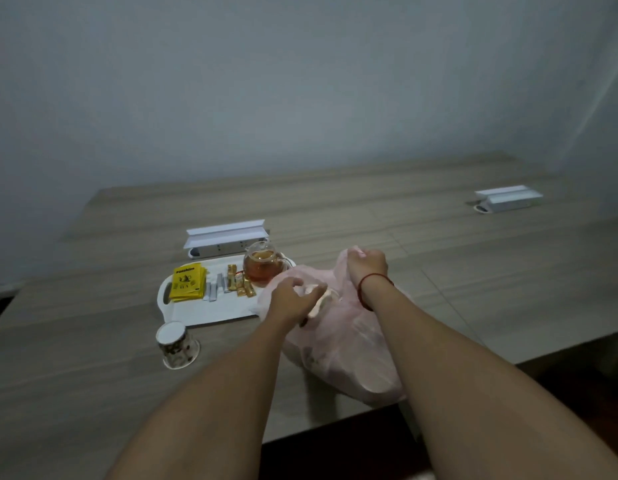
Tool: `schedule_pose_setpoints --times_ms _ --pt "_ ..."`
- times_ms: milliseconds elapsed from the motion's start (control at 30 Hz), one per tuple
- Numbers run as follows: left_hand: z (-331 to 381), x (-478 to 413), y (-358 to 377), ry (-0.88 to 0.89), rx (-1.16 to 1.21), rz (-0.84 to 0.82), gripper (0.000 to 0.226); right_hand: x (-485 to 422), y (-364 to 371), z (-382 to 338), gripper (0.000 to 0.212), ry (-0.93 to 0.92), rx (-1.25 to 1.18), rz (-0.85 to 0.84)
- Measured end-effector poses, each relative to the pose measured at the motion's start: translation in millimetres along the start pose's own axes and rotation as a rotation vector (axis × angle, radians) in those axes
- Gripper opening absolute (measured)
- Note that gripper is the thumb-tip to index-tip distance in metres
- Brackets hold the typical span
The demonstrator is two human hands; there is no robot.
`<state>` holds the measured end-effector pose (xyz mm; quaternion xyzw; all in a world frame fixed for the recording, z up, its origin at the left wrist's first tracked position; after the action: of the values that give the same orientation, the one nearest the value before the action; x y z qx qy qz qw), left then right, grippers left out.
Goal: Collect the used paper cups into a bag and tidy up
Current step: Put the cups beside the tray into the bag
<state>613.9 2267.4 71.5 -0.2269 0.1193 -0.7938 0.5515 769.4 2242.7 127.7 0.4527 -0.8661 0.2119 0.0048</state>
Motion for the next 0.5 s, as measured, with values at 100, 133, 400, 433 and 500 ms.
schedule_pose_setpoints --times_ms 100,133,400,433,500 --pt "0.9 8.9 2.8 -0.026 -0.004 -0.112 0.055 -0.4 -2.3 1.6 0.033 -0.005 0.008 -0.005" --pt "0.1 11.4 -1.0 -0.015 0.005 -0.076 0.052 -0.2 -0.9 1.6 0.033 -0.003 0.004 -0.011" --pt "-46.5 7.5 -70.1 -0.155 -0.085 0.222 0.044 -8.1 59.6 7.4 0.026 -0.001 0.066 -0.13" --pt "-56.3 5.5 -80.9 -0.191 -0.126 0.251 0.044 -10.8 70.2 10.3 0.028 0.012 0.085 -0.146" --pt "-77.7 2.6 -101.5 -0.29 -0.238 0.3 0.045 -15.0 89.4 17.4 0.026 0.048 0.12 -0.175"
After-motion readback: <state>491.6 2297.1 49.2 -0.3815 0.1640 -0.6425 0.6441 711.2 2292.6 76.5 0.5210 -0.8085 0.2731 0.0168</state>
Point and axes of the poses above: each hand's wrist, its own x-axis away from the middle knuckle, its own y-axis out of the palm, z = x × y, the point moved 3 cm from there along -x, towards the middle knuckle, and after that the axes turned 8 degrees about -z, right-handed, at the moved point
